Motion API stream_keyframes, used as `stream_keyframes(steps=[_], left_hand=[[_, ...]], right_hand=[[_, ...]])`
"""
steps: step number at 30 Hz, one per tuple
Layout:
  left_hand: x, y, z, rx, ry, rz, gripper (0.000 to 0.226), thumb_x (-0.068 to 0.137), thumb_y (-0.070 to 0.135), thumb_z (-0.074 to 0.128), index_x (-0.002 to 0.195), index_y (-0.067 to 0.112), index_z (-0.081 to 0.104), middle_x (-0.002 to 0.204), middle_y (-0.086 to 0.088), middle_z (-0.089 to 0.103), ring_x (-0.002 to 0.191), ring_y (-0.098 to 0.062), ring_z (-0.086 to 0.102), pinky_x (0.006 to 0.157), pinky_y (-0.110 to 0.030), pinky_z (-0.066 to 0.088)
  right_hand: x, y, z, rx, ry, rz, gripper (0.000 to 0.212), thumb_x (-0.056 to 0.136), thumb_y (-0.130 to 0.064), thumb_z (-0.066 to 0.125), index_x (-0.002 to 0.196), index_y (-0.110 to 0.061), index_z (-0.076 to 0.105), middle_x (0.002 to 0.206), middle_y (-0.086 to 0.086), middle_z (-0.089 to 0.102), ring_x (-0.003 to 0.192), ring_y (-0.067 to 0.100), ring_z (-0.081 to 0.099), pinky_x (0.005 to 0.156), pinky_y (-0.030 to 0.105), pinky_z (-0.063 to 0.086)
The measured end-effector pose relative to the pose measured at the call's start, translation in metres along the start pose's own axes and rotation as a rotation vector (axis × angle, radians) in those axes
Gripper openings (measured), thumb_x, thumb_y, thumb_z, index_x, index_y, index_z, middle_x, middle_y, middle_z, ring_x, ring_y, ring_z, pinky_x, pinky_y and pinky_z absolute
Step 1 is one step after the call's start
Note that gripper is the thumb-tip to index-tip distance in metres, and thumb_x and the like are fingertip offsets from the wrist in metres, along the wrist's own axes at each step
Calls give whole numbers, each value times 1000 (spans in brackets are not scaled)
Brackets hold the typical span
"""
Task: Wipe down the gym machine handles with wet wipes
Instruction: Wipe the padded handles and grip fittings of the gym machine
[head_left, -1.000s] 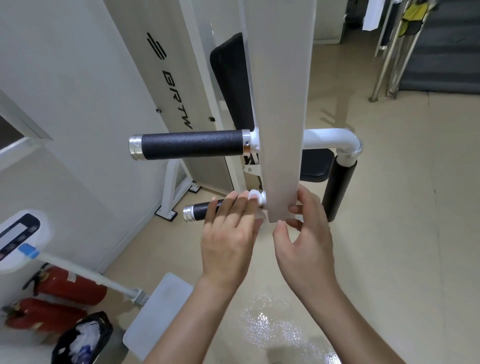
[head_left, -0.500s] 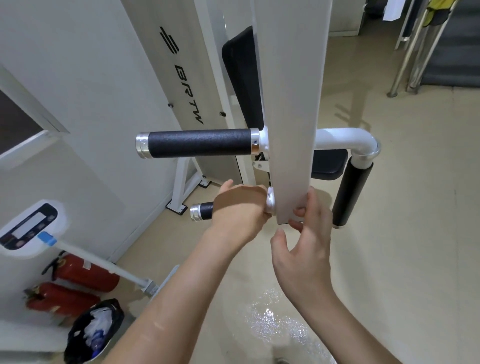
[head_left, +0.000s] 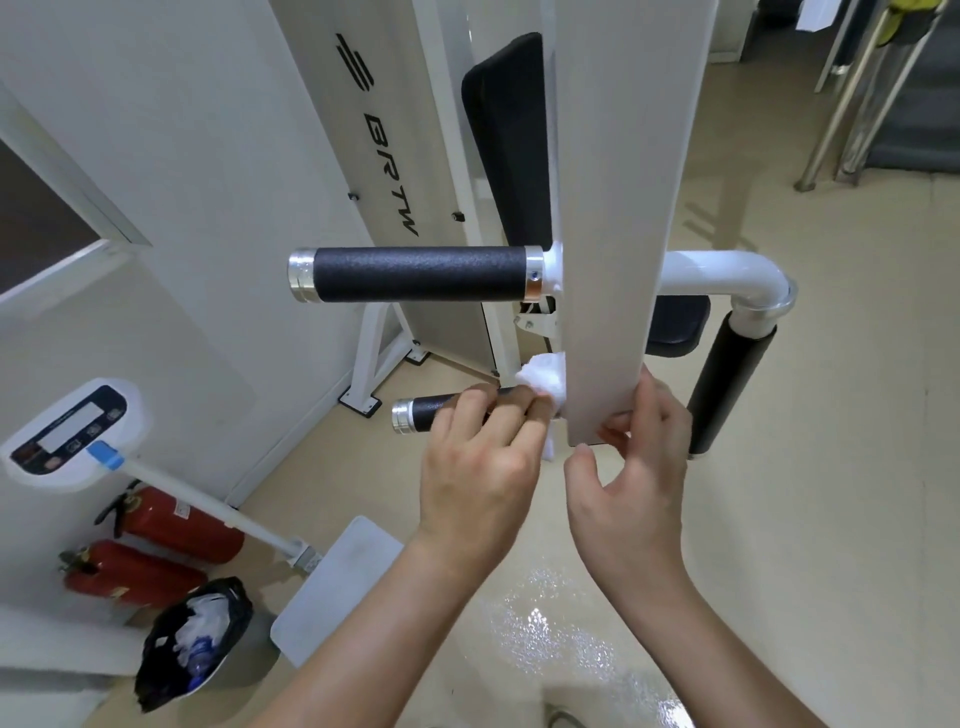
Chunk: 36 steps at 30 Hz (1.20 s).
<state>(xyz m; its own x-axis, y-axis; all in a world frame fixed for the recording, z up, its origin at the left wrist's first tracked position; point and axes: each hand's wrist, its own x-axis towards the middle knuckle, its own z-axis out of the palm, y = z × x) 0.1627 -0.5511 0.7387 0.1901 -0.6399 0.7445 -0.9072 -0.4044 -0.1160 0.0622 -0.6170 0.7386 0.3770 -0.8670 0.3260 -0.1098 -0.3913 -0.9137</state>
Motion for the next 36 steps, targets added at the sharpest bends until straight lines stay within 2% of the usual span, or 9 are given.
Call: stream_keyframes(steps=[5, 10, 16, 21, 24, 27, 30, 33, 36], left_hand=[[-12, 2, -13, -313, -260, -158, 9, 72, 13, 72, 79, 17, 69, 93, 0, 65, 82, -23, 50, 56, -35, 47], [1, -8, -39, -872, -412, -460, 16, 80, 12, 70, 90, 24, 73, 89, 11, 70, 85, -5, 65, 73, -19, 50], [-1, -19, -48, -703, -401, -410, 26, 81, 11, 70, 96, 31, 73, 94, 13, 67, 93, -3, 60, 78, -12, 44], [2, -21, -40, -480, -201, -428, 6, 80, 23, 69, 84, 22, 72, 77, 8, 68, 69, -7, 56, 64, -20, 45], [21, -22, -25, -342, -311, -364, 15, 82, 24, 57, 75, 20, 69, 69, 4, 66, 67, -19, 59, 58, -33, 46], [45, -19, -20, -291, -398, -256, 17, 76, 20, 50, 71, 16, 66, 66, -2, 63, 64, -27, 58, 53, -29, 45], [59, -27, -12, -315, -550, -234, 11, 80, 15, 57, 80, 17, 69, 77, -4, 67, 74, -27, 60, 63, -31, 48], [61, -36, -11, -393, -607, -198, 17, 82, 13, 58, 84, 22, 73, 83, -1, 71, 85, -23, 59, 74, -36, 48], [61, -47, -20, -472, -642, -227, 25, 88, 18, 55, 95, 33, 74, 97, 9, 72, 100, -14, 58, 90, -36, 44]], right_hand=[[-25, -2, -11, 55, 20, -91, 55, 74, 4, 50, 123, -23, 49, 114, -5, 47, 100, 7, 51, 78, 12, 43], [-28, -10, -3, 248, -336, 119, 36, 91, -8, 57, 109, -38, 62, 102, -19, 66, 95, 0, 62, 71, 12, 49], [-16, -10, 5, 50, -166, -30, 17, 87, -11, 66, 92, -26, 71, 78, -12, 67, 74, 10, 63, 64, 23, 51], [-13, -12, 10, -202, -54, -168, 20, 86, -12, 64, 104, -20, 62, 65, -7, 61, 59, 14, 55, 55, 29, 48], [-11, -13, 21, -334, -9, -231, 19, 84, -14, 59, 101, -13, 67, 54, -9, 41, 57, 14, 36, 50, 24, 31], [-14, -11, 28, -461, -19, -257, 24, 86, -20, 45, 93, -12, 67, 52, -5, 40, 51, 12, 26, 46, 25, 26], [-18, -14, 23, -546, -1, -294, 12, 84, -14, 54, 87, -10, 65, 66, 3, 50, 53, 22, 39, 48, 25, 30], [-14, -25, 22, -539, 50, -393, 24, 79, 0, 64, 102, -4, 68, 86, 11, 59, 69, 28, 51, 63, 29, 37], [-4, -23, 34, -671, -4, -522, 21, 76, 1, 69, 96, -4, 69, 91, 10, 67, 73, 30, 54, 73, 26, 36]])
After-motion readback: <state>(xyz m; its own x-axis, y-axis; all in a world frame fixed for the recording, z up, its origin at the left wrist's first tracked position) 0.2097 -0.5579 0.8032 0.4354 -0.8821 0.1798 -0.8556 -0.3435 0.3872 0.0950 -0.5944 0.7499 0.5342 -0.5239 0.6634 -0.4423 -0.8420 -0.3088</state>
